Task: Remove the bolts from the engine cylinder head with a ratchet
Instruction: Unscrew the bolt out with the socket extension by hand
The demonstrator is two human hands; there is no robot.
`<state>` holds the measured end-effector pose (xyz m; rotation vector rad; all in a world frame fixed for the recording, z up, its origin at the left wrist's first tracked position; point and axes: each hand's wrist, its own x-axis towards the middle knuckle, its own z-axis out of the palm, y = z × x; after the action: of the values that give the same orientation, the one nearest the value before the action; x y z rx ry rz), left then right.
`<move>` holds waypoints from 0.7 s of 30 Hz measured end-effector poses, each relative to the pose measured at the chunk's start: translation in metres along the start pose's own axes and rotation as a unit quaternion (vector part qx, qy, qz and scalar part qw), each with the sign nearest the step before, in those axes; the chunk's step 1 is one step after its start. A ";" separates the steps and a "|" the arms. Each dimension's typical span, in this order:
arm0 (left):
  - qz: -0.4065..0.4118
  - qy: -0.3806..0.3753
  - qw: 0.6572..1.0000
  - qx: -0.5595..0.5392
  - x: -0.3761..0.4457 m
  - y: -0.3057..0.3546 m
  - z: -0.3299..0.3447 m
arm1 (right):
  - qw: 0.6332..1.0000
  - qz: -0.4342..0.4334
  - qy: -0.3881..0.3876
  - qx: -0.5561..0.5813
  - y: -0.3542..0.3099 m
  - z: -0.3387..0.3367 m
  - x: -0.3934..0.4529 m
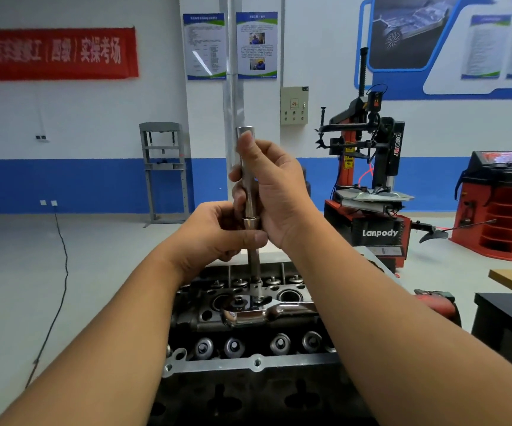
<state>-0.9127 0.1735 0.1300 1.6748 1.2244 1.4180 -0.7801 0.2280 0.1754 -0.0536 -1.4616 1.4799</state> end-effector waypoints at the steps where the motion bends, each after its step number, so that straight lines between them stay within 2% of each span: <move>1: 0.000 0.012 1.000 0.008 0.001 -0.001 0.000 | 1.000 0.000 -0.001 -0.003 0.000 -0.001 0.000; 7: -0.011 -0.076 0.993 -0.094 -0.002 -0.001 -0.003 | 1.000 -0.010 -0.004 -0.009 0.000 -0.002 0.002; 14: -0.008 0.008 1.000 -0.004 0.001 -0.001 -0.001 | 1.000 -0.011 -0.003 0.024 0.003 -0.004 0.003; 21: -0.037 -0.109 0.993 0.037 -0.004 -0.002 -0.003 | 1.000 -0.005 -0.009 -0.024 0.002 0.001 0.002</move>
<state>-0.9157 0.1700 0.1270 1.7637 1.2127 1.1244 -0.7826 0.2293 0.1757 -0.0634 -1.5099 1.4406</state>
